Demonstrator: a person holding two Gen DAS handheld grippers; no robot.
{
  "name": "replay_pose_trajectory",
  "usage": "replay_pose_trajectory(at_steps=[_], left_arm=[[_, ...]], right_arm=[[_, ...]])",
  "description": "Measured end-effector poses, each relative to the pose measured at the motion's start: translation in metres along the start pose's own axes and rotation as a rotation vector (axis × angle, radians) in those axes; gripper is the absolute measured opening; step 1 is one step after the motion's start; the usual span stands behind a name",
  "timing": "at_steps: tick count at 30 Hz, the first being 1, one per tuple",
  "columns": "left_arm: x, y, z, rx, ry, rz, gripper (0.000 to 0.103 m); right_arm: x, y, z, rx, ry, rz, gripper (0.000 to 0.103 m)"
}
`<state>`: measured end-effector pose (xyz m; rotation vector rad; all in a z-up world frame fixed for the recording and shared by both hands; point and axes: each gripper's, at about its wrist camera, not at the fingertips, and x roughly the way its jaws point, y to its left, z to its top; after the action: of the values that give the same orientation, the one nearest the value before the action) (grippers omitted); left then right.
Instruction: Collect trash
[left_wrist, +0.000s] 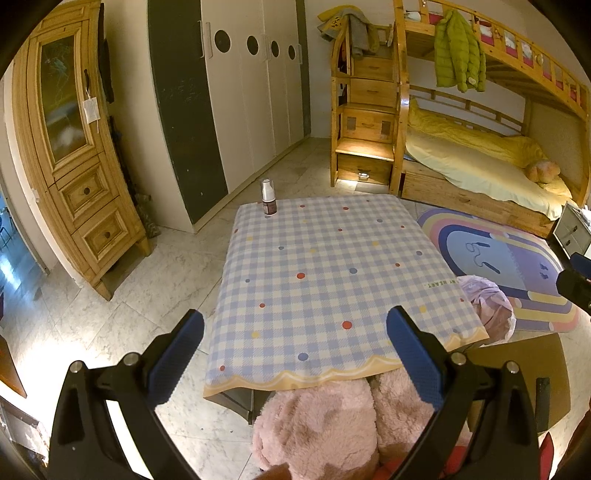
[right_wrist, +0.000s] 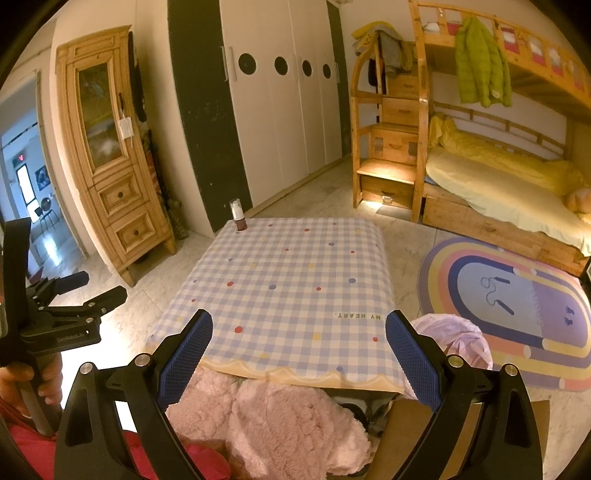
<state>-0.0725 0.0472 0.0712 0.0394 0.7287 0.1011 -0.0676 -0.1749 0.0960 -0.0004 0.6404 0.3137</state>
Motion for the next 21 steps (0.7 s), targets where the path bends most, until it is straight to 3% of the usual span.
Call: replay_pose_trajectory(at_steps=[21], left_arm=[[-0.0007,-0.0030,0.0006,0.030,-0.027,-0.004,0.096]], right_arm=[[-0.0007,-0.0014,-0.0012,0.004,0.004,0.000,0.094]])
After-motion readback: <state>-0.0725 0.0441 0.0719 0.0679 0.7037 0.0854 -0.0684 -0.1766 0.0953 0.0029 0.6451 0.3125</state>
